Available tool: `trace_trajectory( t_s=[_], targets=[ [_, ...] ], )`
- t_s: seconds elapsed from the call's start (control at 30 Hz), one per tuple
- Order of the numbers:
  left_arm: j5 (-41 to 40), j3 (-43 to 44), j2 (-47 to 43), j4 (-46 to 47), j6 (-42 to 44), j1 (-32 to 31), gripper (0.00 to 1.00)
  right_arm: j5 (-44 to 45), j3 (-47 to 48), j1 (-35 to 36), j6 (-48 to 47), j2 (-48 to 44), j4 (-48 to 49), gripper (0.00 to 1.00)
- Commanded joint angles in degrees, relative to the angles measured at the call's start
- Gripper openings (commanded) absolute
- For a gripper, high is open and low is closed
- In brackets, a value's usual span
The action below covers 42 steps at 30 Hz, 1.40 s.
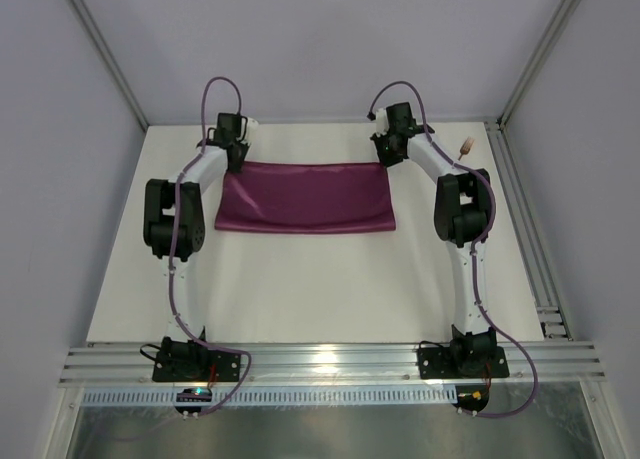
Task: Fold the napkin into a case and place the utensils inside
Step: Fold and flatten the napkin at the center of the board.
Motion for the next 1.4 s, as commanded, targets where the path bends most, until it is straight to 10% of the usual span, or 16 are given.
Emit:
trace_trajectory(
  t_s=[0.0,0.63,0.8,0.97,1.13,1.37],
  targets=[
    [-0.58,2.54,0.13,1.23,-0.79,0.63,0.00,0.29,3.50,0.01,0.44,-2.94,1.12,0.03],
    [1.53,3.41,1.62,-0.09,-0.70,0.72,0.06,2.31,5.26,-0.25,0.08,-0.83,-1.26,0.05],
    [1.00,3.68,0.66,-0.88,-0.52,0.72,0.51,3.54,5.26,-0.16,0.34,-1.53,-1.61,0.35],
    [-1.81,4.12,-3.38,-0.61,-0.52,0.71,0.61,4.42,5.00,-0.25,0.34,-6.09,-1.43,0.43],
    [3.71,1.23,-12.41,-6.92,-2.71,0.72,0.57,7.50,0.70,0.01,5.69,-17.57,-2.22,0.39],
    [11.81,-19.86,-23.78,-10.28,-2.46,-0.25,0.26,-4.80,-32.94,3.96,20.63,-34.22,5.93,0.16]
  ],
)
